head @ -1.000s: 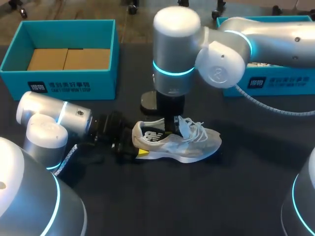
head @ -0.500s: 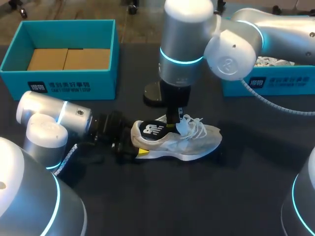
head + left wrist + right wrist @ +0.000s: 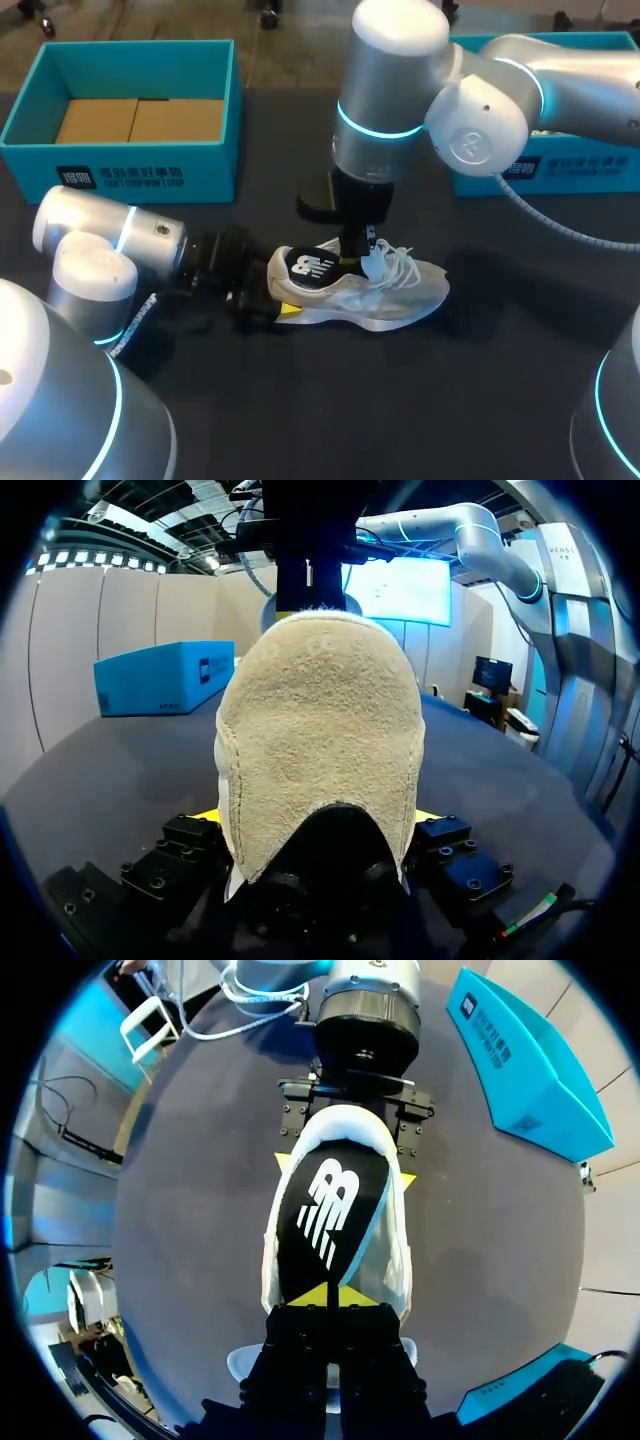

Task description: Take the shoe out of the shoebox, open the shoe tongue, remove and reinsert the insole, then place the shoe into the shoebox

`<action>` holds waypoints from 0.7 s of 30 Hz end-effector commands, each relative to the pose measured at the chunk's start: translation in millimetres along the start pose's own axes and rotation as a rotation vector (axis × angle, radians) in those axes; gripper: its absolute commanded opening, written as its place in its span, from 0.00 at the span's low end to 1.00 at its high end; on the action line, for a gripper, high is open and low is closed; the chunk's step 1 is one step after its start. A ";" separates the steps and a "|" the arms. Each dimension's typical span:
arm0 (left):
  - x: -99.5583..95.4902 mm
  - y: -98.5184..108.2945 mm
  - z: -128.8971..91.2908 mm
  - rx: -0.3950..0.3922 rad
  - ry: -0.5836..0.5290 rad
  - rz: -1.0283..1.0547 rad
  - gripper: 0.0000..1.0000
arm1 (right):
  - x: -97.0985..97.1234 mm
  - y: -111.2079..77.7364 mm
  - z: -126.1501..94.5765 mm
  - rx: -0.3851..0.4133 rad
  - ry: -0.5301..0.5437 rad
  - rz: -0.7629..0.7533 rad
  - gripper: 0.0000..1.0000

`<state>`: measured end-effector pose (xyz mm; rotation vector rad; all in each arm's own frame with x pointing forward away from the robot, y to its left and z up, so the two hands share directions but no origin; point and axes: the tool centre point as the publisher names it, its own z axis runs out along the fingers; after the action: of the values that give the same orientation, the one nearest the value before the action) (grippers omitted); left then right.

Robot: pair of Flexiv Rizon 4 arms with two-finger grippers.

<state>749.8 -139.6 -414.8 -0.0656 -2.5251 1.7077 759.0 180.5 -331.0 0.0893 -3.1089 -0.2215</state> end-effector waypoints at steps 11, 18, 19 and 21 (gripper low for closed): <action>-0.2 3.5 1.0 -0.012 -0.001 -0.004 0.00 | 1.5 -0.4 -1.1 -0.007 -0.011 -0.005 0.00; 0.1 10.4 1.0 -0.029 -0.004 -0.008 0.00 | 0.9 2.3 -2.4 -0.019 -0.019 -0.014 0.00; 0.0 10.9 1.1 -0.030 -0.004 -0.009 0.00 | 0.9 2.5 -2.6 -0.019 -0.018 -0.015 0.00; -0.1 12.7 1.1 -0.035 -0.006 -0.011 0.00 | 0.7 3.1 -3.4 -0.021 -0.017 -0.020 0.00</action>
<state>749.5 -136.2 -423.2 -0.0524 -2.5486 1.6740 759.0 184.3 -328.9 0.1135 -3.1226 -0.2505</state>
